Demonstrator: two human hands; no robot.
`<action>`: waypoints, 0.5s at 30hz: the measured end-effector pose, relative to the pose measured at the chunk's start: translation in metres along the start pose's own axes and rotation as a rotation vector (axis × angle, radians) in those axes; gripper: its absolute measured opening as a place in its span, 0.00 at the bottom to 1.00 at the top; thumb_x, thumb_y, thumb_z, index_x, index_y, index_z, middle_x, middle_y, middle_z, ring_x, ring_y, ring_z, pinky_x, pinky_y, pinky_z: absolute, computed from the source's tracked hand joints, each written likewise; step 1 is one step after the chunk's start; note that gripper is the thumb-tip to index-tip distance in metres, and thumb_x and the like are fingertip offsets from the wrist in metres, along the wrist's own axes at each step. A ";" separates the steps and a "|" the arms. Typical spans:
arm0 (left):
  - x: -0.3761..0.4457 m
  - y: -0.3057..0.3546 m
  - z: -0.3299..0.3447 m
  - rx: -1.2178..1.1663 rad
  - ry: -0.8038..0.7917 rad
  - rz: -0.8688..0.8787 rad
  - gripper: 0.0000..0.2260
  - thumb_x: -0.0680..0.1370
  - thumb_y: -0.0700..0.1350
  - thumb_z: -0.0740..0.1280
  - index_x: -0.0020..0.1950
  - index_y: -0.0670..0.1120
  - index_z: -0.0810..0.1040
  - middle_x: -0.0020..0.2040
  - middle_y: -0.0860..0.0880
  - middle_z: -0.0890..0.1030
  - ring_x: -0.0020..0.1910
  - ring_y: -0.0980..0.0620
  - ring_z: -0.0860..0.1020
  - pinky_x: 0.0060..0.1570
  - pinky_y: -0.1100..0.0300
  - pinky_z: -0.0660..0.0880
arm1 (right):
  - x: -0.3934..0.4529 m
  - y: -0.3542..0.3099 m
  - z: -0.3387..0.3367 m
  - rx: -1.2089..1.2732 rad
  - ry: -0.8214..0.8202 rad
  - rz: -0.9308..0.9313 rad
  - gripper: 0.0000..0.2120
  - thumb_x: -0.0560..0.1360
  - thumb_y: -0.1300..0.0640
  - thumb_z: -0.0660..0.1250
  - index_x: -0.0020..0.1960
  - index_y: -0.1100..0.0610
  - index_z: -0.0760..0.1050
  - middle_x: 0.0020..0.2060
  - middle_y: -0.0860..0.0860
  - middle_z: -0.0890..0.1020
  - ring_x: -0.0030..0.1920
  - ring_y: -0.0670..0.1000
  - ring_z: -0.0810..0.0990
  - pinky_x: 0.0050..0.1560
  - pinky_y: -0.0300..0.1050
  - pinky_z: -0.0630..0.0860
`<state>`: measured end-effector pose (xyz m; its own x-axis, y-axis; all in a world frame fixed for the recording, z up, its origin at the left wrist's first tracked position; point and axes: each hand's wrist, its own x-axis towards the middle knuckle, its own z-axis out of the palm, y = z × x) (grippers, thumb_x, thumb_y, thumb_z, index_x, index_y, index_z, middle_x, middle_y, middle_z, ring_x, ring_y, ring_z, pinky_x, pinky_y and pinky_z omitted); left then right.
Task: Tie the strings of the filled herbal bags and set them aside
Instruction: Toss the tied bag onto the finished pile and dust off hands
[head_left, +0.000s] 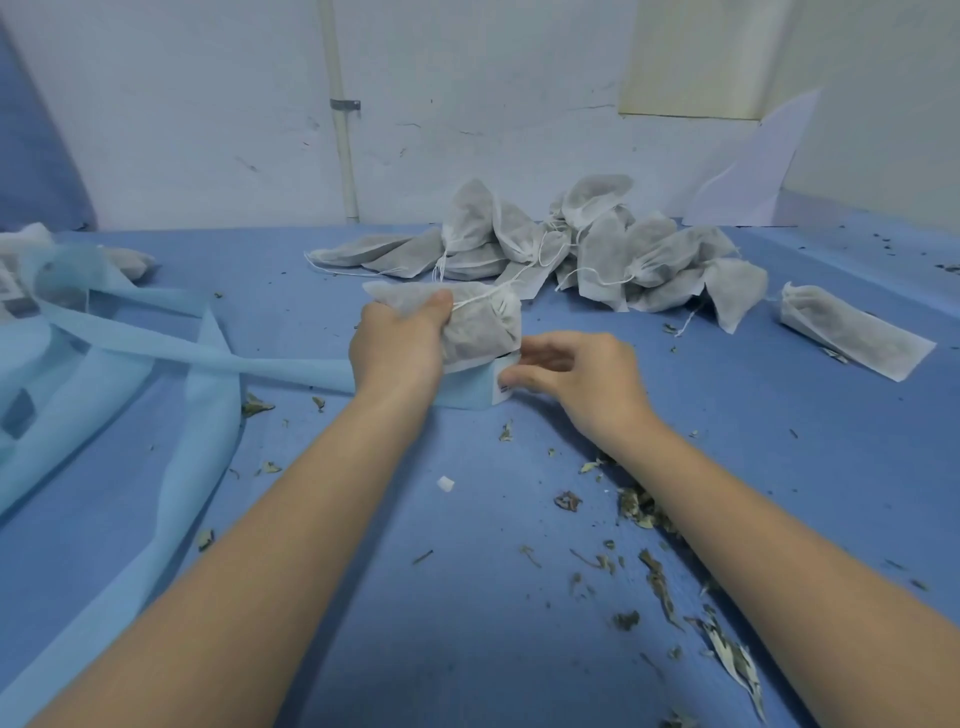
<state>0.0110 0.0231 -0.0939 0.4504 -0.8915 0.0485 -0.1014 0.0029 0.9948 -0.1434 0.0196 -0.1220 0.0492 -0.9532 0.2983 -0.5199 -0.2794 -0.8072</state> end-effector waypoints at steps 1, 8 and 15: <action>0.001 -0.001 -0.001 -0.006 -0.002 -0.006 0.22 0.76 0.52 0.67 0.63 0.40 0.72 0.61 0.44 0.77 0.61 0.44 0.74 0.63 0.50 0.70 | 0.000 0.000 0.001 0.008 0.020 0.002 0.18 0.65 0.56 0.79 0.53 0.57 0.83 0.42 0.48 0.85 0.42 0.41 0.82 0.51 0.31 0.76; 0.002 -0.001 -0.001 -0.047 0.005 -0.044 0.21 0.76 0.52 0.68 0.63 0.40 0.73 0.60 0.45 0.77 0.59 0.44 0.75 0.62 0.50 0.71 | 0.000 -0.001 0.003 0.036 0.077 0.025 0.08 0.63 0.54 0.80 0.36 0.53 0.81 0.33 0.49 0.84 0.34 0.45 0.82 0.39 0.36 0.79; -0.001 -0.001 0.002 -0.060 0.043 -0.054 0.21 0.76 0.52 0.67 0.63 0.41 0.71 0.61 0.45 0.76 0.60 0.45 0.75 0.61 0.52 0.71 | -0.005 -0.007 0.007 -0.059 0.106 0.039 0.10 0.67 0.50 0.77 0.34 0.51 0.78 0.33 0.48 0.83 0.39 0.49 0.82 0.46 0.45 0.79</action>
<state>0.0091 0.0230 -0.0948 0.4912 -0.8710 -0.0026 -0.0235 -0.0162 0.9996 -0.1344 0.0254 -0.1216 -0.0606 -0.9448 0.3221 -0.5688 -0.2325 -0.7890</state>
